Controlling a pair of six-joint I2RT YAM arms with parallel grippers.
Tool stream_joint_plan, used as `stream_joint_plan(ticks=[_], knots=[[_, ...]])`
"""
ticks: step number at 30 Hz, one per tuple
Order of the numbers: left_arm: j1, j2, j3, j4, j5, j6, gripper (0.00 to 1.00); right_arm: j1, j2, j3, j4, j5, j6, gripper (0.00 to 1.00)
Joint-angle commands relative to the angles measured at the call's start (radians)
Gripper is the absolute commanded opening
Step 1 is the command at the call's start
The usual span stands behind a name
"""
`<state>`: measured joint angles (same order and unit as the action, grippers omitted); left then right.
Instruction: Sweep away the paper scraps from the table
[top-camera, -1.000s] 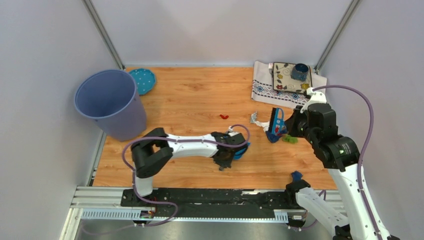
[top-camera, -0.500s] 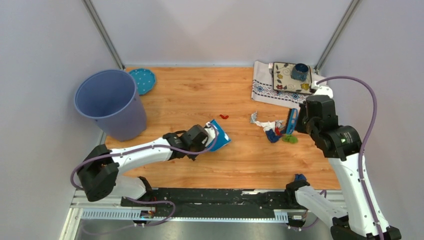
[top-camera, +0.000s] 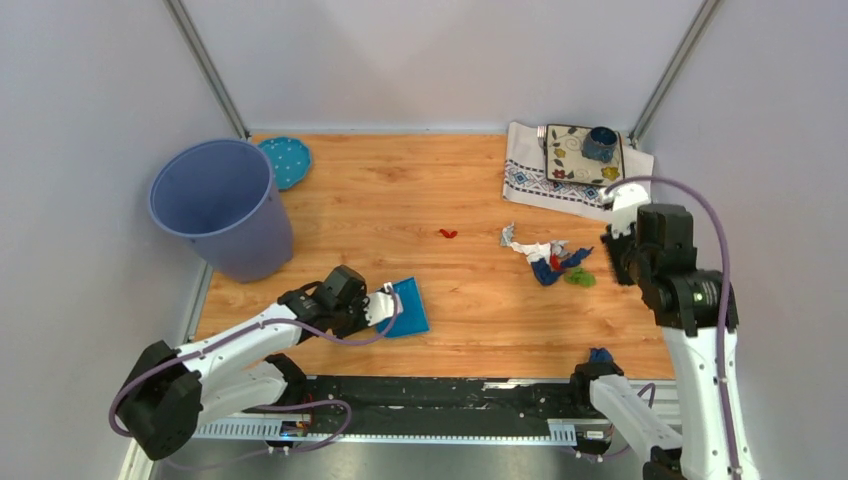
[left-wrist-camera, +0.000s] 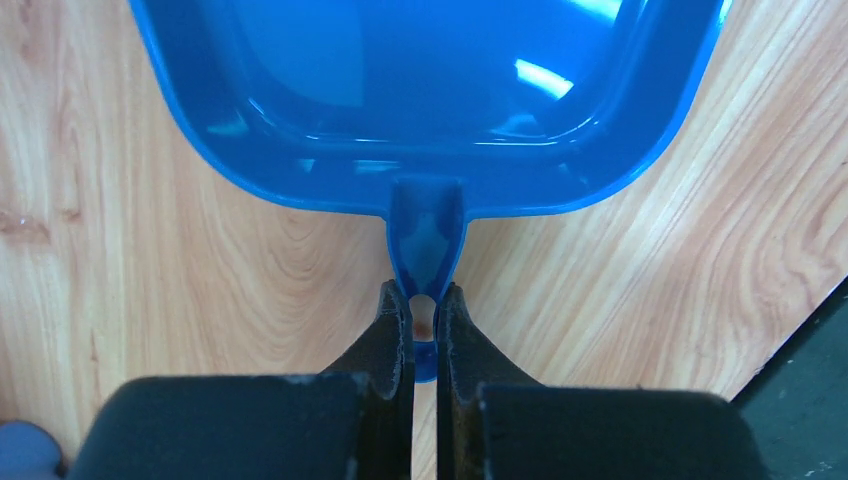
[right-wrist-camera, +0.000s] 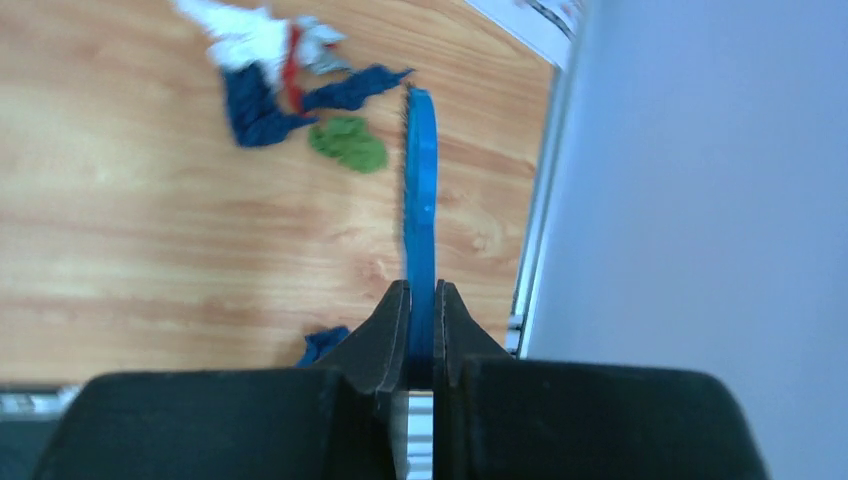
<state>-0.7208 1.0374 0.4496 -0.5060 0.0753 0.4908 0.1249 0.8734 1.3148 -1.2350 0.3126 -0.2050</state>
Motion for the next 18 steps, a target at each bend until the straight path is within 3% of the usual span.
stream_joint_plan(ticks=[1, 2, 6, 8, 12, 18], knots=[[0.064, -0.048, -0.023, 0.030, 0.092, 0.120, 0.00, -0.010, -0.138, -0.048, -0.106, -0.569, -0.666, 0.00], [0.082, -0.060, -0.025, 0.041, 0.106, 0.112, 0.00, -0.008, -0.139, -0.010, -0.171, -0.634, -0.718, 0.00], [0.084, -0.073, -0.037, 0.075, 0.074, 0.103, 0.00, 0.030, -0.116, -0.035, -0.430, -0.547, -0.772, 0.00], [0.084, -0.065, -0.031, 0.081, 0.054, 0.101, 0.00, 0.028, -0.134, -0.107, -0.432, -0.557, -0.716, 0.00], [0.084, -0.050, -0.019, 0.080, 0.058, 0.089, 0.00, 0.027, -0.136, -0.325, -0.435, -0.339, -0.646, 0.00], [0.084, -0.016, -0.008, 0.089, 0.054, 0.083, 0.00, 0.032, -0.125, -0.250, -0.414, -0.212, -0.669, 0.00]])
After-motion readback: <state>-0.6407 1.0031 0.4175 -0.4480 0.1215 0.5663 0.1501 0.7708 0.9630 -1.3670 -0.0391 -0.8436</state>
